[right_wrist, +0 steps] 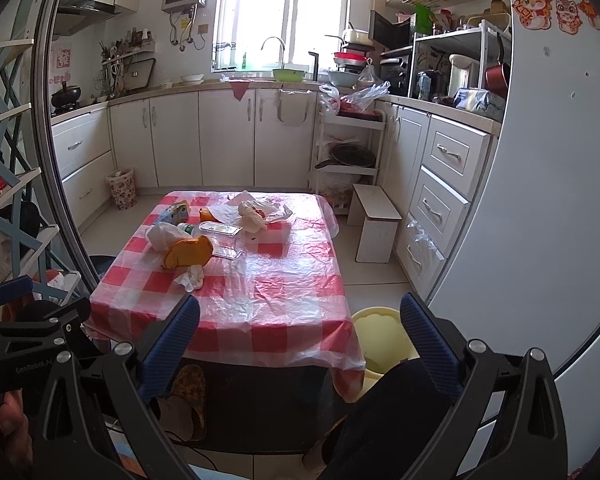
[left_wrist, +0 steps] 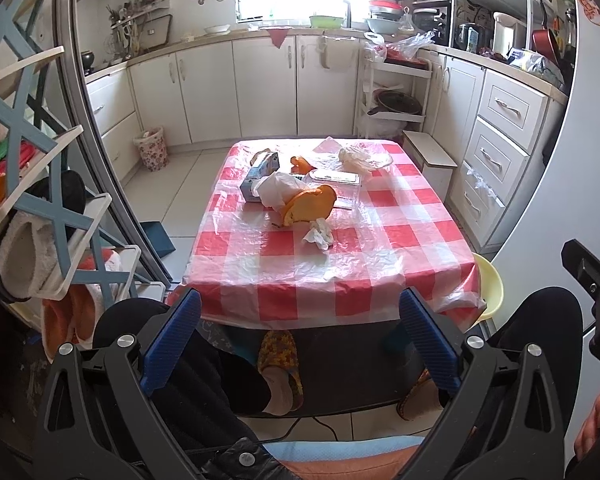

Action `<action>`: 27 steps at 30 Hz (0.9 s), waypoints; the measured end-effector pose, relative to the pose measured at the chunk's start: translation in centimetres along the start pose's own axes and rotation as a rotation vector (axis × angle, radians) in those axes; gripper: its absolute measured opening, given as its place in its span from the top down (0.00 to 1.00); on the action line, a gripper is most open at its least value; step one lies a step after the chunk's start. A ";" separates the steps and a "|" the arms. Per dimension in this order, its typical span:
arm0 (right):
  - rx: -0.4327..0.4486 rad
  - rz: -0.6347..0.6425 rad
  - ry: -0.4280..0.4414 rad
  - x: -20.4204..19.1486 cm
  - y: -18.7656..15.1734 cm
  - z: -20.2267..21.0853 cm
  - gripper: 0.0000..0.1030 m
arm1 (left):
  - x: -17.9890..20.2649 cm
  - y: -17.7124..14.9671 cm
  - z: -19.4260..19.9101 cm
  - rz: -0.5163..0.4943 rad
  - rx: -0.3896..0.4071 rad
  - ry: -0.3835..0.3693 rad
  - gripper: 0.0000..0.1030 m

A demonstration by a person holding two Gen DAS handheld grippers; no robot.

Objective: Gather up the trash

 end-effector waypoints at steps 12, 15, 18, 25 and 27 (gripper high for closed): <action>-0.021 -0.028 0.036 0.3 -0.4 0.2 0.07 | 0.1 0.0 0.0 -0.001 0.001 0.002 0.08; -0.032 -0.034 0.050 0.5 -0.3 0.1 0.07 | 0.1 0.0 0.0 -0.001 0.001 0.002 0.08; -0.041 -0.041 0.061 0.5 -0.4 0.1 0.07 | 0.1 -0.1 0.0 -0.001 0.001 0.002 0.08; -0.035 -0.025 0.055 0.3 -0.2 0.4 0.07 | 0.0 -0.2 0.0 0.001 -0.002 0.002 0.08; -0.036 -0.025 0.055 0.3 -0.1 0.4 0.07 | 0.0 -0.2 0.1 0.002 -0.002 0.003 0.08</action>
Point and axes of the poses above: each gripper's, at about its wrist camera, not at the fingertips, and z roughly against the way its jaws point, x to its right, y to its top, the point moved 3 cm from there along -z, roughly the way its jaws point, and after that the axes turned 7 degrees about x, right-handed, at the moved point
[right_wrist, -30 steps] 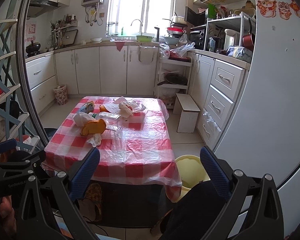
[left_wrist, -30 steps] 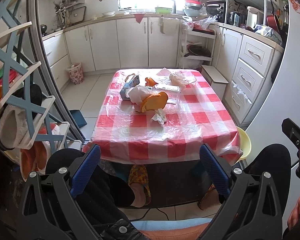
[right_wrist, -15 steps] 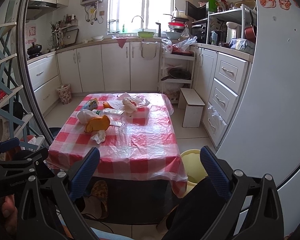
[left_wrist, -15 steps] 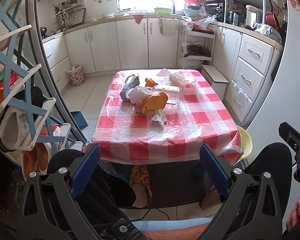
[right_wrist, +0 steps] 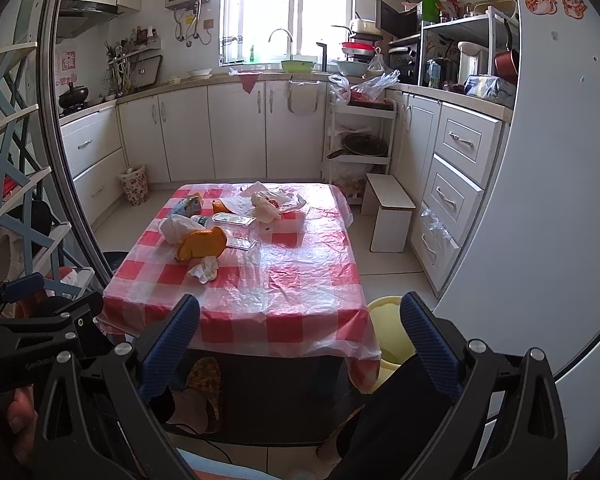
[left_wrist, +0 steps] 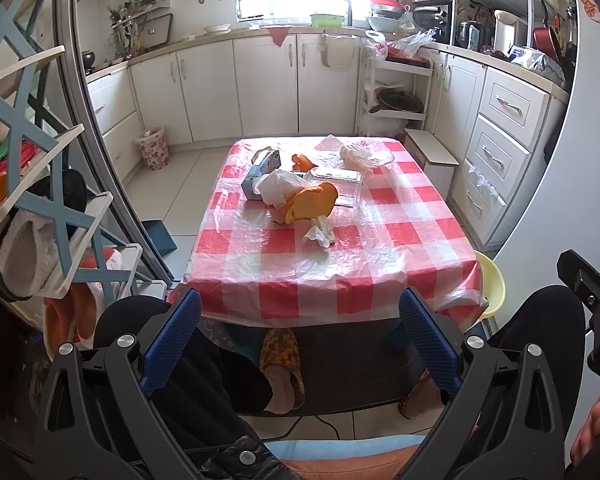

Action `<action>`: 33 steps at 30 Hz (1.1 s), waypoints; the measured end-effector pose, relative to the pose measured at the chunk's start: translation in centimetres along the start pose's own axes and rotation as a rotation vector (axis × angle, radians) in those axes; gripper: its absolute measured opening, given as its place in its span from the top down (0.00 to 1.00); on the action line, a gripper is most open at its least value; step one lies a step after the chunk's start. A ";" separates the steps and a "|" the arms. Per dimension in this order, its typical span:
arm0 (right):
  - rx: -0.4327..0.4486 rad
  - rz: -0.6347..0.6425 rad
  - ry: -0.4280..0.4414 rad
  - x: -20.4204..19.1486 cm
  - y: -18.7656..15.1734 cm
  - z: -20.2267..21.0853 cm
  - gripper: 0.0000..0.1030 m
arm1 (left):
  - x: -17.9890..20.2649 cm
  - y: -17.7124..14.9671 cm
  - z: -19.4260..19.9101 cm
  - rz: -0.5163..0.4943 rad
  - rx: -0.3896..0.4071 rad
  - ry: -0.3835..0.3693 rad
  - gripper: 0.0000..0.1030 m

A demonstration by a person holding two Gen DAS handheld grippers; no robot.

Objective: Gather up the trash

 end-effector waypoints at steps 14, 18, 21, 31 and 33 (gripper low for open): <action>-0.007 -0.005 0.007 0.1 -0.1 -0.1 0.07 | -0.6 -0.4 -0.3 0.003 -0.014 0.009 0.08; -0.009 -0.010 0.010 0.3 -0.2 -0.1 0.07 | -0.5 -0.4 -0.2 -0.001 -0.011 0.015 0.08; -0.006 -0.009 0.015 0.2 -0.2 -0.1 0.07 | -0.5 -0.4 -0.1 -0.006 -0.004 0.027 0.08; -0.019 0.007 0.041 -0.7 -0.4 -0.8 0.07 | -0.8 -0.3 -0.6 -0.007 -0.004 0.052 0.08; -0.023 0.011 0.045 -0.9 -0.4 -0.9 0.07 | -0.8 -0.3 -0.7 -0.006 -0.005 0.059 0.08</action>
Point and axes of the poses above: each gripper's, at about its wrist camera, not at the fingertips, and z roughly against the way its jaws point, x to its right, y to its top, the point moved 3 cm from there along -z, roughly the way its jaws point, and after that the axes turned 7 degrees about x, right-handed, at the moved point
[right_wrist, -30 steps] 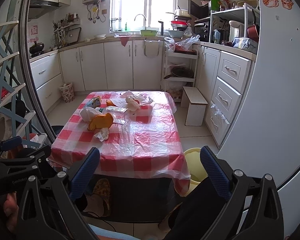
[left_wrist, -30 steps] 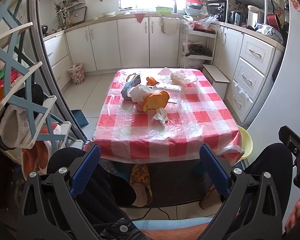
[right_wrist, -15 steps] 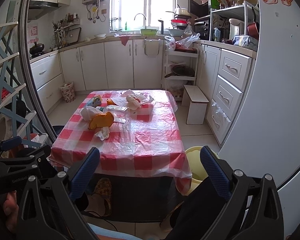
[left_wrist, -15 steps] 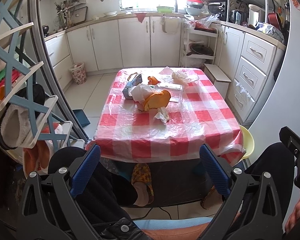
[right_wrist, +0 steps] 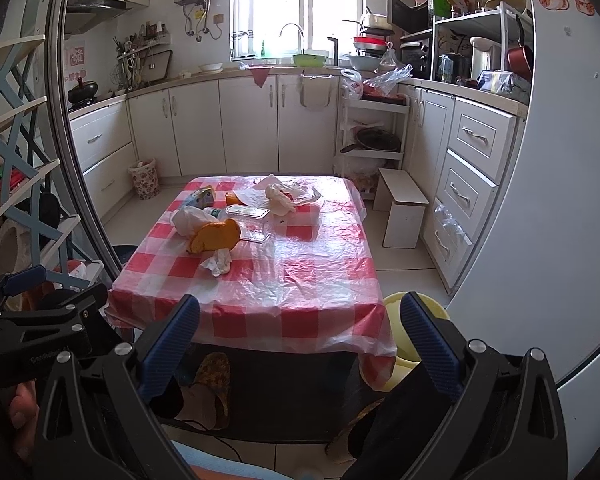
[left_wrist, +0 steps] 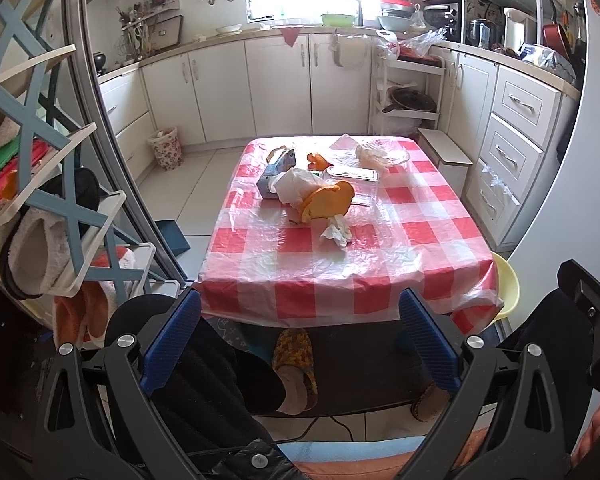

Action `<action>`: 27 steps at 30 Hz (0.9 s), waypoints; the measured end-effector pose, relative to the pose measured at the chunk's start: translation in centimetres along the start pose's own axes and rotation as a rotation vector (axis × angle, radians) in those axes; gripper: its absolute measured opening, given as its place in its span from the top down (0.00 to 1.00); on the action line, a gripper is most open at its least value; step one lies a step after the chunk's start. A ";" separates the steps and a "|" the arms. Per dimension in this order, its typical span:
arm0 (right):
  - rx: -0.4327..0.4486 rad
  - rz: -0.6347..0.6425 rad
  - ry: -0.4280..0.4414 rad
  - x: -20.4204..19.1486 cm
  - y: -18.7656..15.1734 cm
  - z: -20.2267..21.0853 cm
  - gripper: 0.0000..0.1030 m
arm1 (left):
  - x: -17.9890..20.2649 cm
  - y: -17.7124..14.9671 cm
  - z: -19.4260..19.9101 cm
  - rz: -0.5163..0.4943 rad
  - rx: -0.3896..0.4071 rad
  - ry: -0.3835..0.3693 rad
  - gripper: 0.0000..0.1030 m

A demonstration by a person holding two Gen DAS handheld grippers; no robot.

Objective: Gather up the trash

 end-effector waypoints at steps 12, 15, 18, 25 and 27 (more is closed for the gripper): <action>-0.013 0.008 0.015 -0.6 -0.1 -0.4 0.07 | -0.2 -0.1 -0.1 0.001 0.000 0.005 0.08; -0.015 0.009 0.017 -0.7 -0.1 -0.5 0.07 | -0.2 -0.1 -0.1 0.001 0.001 0.004 0.08; -0.014 0.009 0.021 -0.8 -0.1 -0.4 0.07 | -0.2 -0.1 -0.2 0.001 -0.001 0.003 0.08; -0.015 0.007 0.031 -1.0 0.0 -0.7 0.07 | -0.5 -0.3 -0.4 0.005 -0.005 0.002 0.08; -0.013 0.006 0.035 -1.1 0.0 -0.7 0.07 | -0.6 -0.3 -0.5 0.009 -0.007 -0.003 0.08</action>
Point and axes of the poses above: each gripper's, at about its wrist camera, not at the fingertips, and z roughly against the way its jaws point, x to its right, y to its top, the point moved 3 cm from there along -z, roughly the way its jaws point, and after that the axes turned 7 degrees about x, right-handed, at the moved point
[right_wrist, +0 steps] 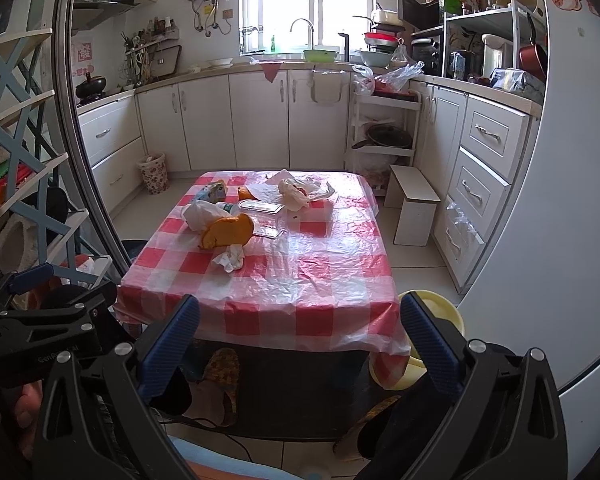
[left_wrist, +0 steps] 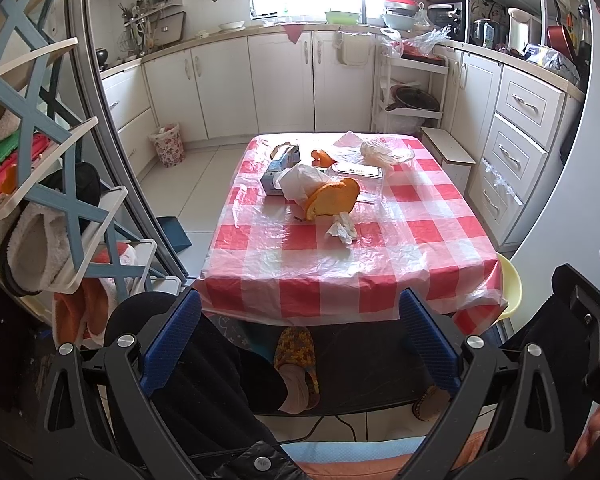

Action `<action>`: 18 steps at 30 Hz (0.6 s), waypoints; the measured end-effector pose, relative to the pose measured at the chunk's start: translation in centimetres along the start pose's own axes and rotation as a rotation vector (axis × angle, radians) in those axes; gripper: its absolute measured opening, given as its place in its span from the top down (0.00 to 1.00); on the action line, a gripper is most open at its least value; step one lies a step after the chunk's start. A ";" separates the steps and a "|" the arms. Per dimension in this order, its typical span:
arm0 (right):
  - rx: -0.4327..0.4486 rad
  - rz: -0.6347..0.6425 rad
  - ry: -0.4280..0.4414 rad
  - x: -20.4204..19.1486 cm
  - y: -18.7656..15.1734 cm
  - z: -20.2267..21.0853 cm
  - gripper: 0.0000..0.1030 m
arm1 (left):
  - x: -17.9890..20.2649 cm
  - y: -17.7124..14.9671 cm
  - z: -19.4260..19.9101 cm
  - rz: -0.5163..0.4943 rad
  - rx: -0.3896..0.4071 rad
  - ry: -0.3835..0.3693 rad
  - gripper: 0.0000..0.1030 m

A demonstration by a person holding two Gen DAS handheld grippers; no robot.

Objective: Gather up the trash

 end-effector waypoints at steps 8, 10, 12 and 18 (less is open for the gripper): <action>0.013 0.013 0.023 0.0 1.2 -2.2 0.07 | -1.2 0.2 -3.2 0.058 -0.025 -0.026 0.08; 0.005 0.009 0.033 0.2 1.5 -3.6 0.07 | -1.5 0.3 -4.6 0.069 -0.041 -0.018 0.08; -0.001 0.006 0.042 0.3 1.7 -5.1 0.07 | -1.7 0.5 -5.9 0.081 -0.056 -0.016 0.08; -0.041 0.005 0.111 0.1 1.8 -10.0 0.07 | -2.5 2.0 -10.4 0.123 -0.086 -0.008 0.08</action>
Point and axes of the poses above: each gripper's, at about its wrist camera, not at the fingertips, and z roughly against the way its jaws point, x to its right, y to its top, the point moved 3 cm from there along -z, roughly the way its jaws point, and after that the axes turned 7 degrees about x, right-handed, at the moved point
